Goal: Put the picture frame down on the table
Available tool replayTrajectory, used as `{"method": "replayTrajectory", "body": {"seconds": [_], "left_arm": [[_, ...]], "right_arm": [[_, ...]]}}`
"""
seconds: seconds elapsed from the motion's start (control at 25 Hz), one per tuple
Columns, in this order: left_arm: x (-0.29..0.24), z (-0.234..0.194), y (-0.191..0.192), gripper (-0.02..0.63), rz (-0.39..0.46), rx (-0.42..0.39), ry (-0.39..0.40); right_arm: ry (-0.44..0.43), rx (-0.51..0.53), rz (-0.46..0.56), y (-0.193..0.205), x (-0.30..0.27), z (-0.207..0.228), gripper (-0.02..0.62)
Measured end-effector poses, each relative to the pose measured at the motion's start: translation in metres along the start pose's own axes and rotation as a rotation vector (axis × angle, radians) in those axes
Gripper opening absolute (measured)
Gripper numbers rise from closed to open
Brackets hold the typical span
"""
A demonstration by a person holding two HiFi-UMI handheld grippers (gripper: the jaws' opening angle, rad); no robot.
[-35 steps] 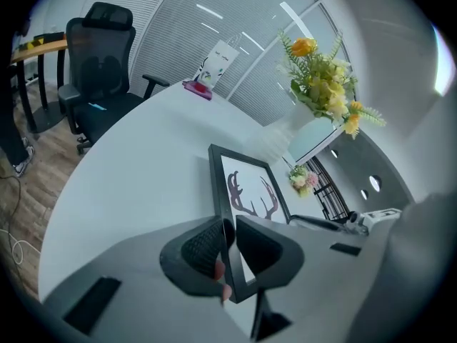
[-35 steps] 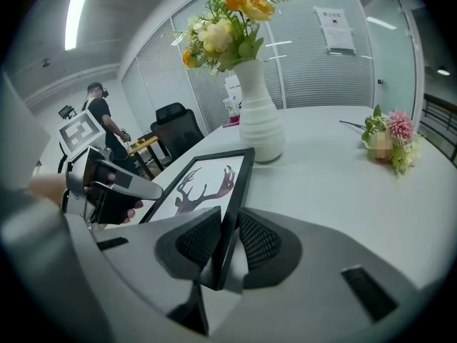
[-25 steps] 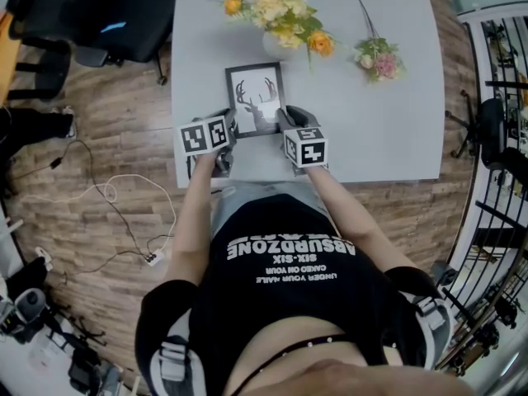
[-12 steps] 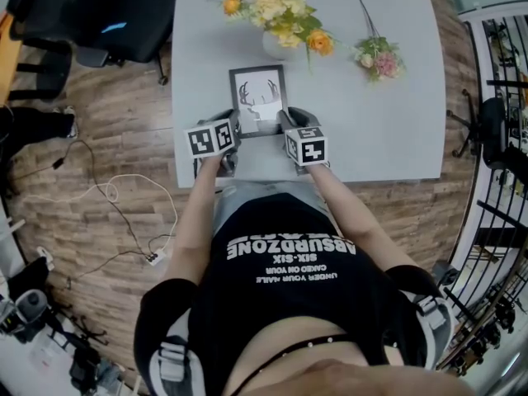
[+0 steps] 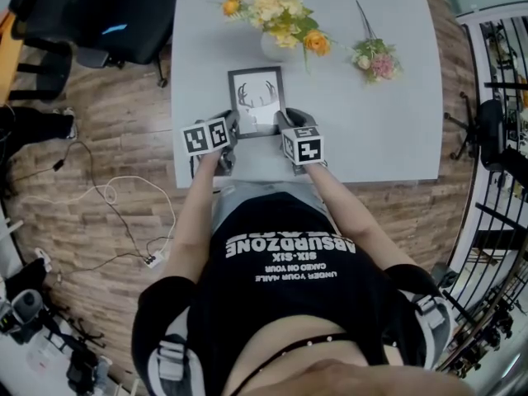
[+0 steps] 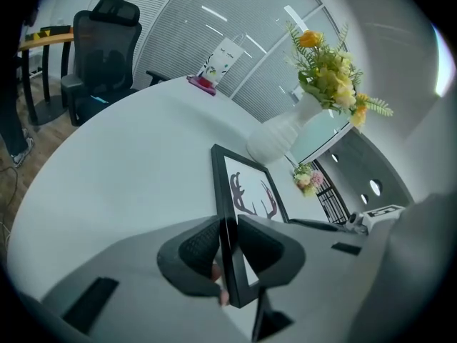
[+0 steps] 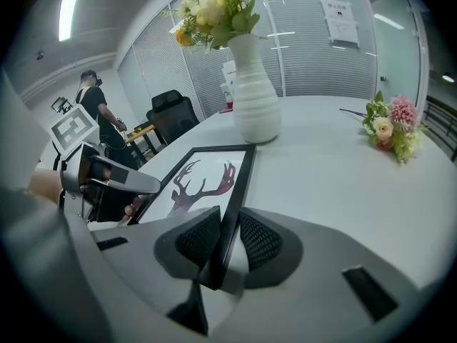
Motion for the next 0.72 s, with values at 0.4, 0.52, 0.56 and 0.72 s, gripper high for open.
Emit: {"method": "replayTrajectory", "body": {"seconds": [0.4,0.52,0.56,0.72], "left_arm": [[0.017,0.029,-0.011,0.086,0.005,-0.195,0.031],[0.034,0.055,-0.023,0.086,0.078,-0.256,0.049],[0.040,0.063,-0.026,0.086,0.096,-0.281,0.052],[0.063,0.093,-0.030,0.086,0.143,-0.378,0.048]], "right_arm": [[-0.041,-0.002,0.048,-0.017,0.017,0.002,0.124],[-0.039,-0.013,0.113,-0.031,0.038,0.001,0.075],[-0.040,-0.019,0.134,-0.036,0.047,0.000,0.058],[-0.080,-0.062,0.192,-0.047,0.082,-0.006,0.021]]}}
Point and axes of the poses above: the fingertips, and each gripper's own axes: x backward along the fingers, z to its right, y out of its underside, the point moved 4 cm from there along x, backward along the fingers, and after that the axes turned 15 degrees about y, right-handed, at the moved point
